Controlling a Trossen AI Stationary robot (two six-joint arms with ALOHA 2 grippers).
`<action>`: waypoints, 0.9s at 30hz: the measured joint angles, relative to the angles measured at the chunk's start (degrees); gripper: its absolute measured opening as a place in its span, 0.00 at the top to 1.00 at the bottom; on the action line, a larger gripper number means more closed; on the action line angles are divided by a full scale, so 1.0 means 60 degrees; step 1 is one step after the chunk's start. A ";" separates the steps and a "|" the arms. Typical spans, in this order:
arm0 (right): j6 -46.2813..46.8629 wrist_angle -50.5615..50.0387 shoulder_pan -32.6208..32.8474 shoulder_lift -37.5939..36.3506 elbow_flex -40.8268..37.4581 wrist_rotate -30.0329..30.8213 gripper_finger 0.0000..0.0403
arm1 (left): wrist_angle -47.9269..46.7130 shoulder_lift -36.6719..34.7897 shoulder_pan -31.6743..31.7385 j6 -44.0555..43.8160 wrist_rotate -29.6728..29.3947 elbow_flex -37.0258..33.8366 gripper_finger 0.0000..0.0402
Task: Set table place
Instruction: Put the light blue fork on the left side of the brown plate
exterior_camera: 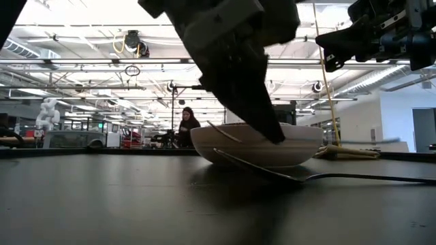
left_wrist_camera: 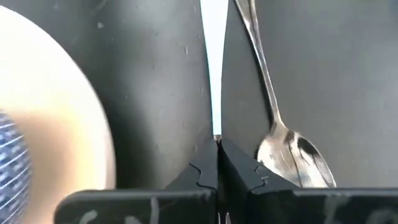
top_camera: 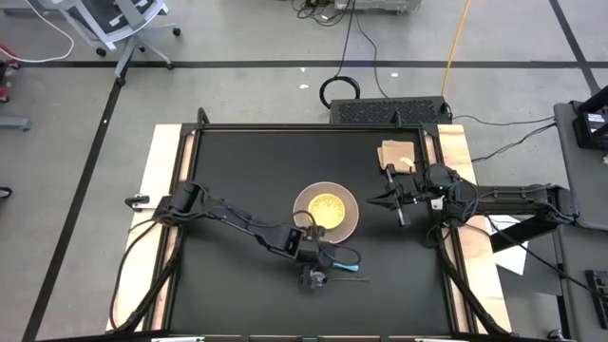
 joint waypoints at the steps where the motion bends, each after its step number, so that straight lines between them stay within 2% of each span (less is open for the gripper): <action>1: 0.0017 0.0011 0.0000 0.0000 0.0000 0.0001 1.00 | -0.0228 -0.0149 -0.0017 0.0073 -0.0010 0.0000 0.99; 11: 0.0044 -0.0012 0.0000 0.0013 -0.0004 0.0004 1.00 | -0.3096 -0.1605 -0.0127 0.1814 0.0215 0.0015 0.98; 14: 0.0033 0.0001 0.0000 0.0024 0.0000 0.0004 1.00 | -0.3810 -0.1998 -0.0189 0.2886 0.0342 0.0022 0.99; 22: 0.0044 -0.0018 0.0000 0.0024 0.0000 0.0004 1.00 | -0.4659 -0.2639 -0.0045 0.5336 0.1361 0.0022 0.99; 27: 0.0048 -0.0113 0.0004 0.0024 0.0000 0.0000 1.00 | -0.5592 -0.2673 0.0152 0.6502 0.1464 0.0022 0.99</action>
